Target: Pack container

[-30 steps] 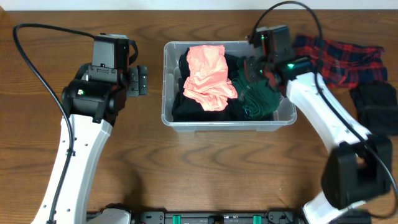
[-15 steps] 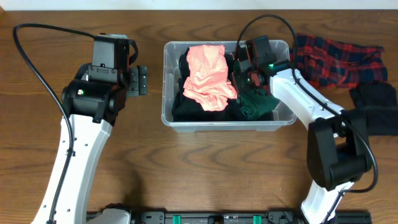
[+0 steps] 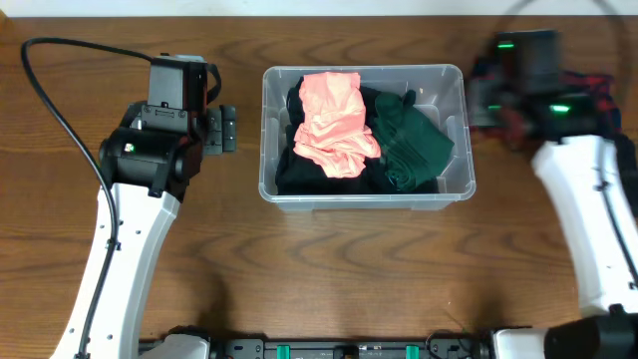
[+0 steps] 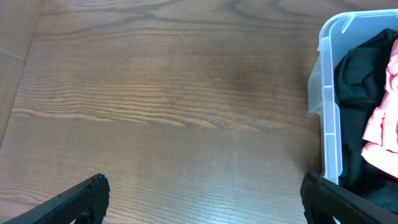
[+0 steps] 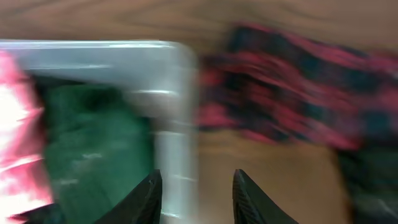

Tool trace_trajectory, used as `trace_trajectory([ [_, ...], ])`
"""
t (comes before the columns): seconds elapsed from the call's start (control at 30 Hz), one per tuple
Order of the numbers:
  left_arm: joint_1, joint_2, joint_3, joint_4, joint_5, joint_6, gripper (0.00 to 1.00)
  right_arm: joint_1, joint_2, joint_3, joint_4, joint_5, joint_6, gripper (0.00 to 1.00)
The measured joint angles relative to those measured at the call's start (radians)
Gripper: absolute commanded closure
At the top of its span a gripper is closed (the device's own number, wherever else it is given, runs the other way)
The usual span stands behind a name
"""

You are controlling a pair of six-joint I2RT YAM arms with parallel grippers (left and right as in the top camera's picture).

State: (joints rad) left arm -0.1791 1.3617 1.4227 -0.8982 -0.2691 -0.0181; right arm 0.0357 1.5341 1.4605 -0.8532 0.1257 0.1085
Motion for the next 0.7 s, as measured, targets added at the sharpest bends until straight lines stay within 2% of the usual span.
trace_trajectory([
  [0.1, 0.0, 0.0, 0.0, 0.0, 0.0, 0.0, 0.02, -0.151, 0.009, 0.0, -0.051, 0.016, 0.025, 0.27],
  [0.2, 0.0, 0.0, 0.0, 0.0, 0.0, 0.0, 0.02, -0.308, 0.031, -0.001, -0.075, 0.029, 0.038, 0.09],
  [0.27, 0.0, 0.0, 0.0, 0.0, 0.0, 0.0, 0.02, -0.394, 0.051, -0.001, -0.074, 0.032, 0.054, 0.03],
  [0.4, 0.0, 0.0, 0.0, 0.0, 0.0, 0.0, 0.02, -0.548, 0.12, -0.001, -0.07, 0.035, 0.072, 0.01],
  [0.7, 0.0, 0.0, 0.0, 0.0, 0.0, 0.0, 0.02, -0.689, 0.334, -0.001, -0.012, -0.011, 0.074, 0.01],
])
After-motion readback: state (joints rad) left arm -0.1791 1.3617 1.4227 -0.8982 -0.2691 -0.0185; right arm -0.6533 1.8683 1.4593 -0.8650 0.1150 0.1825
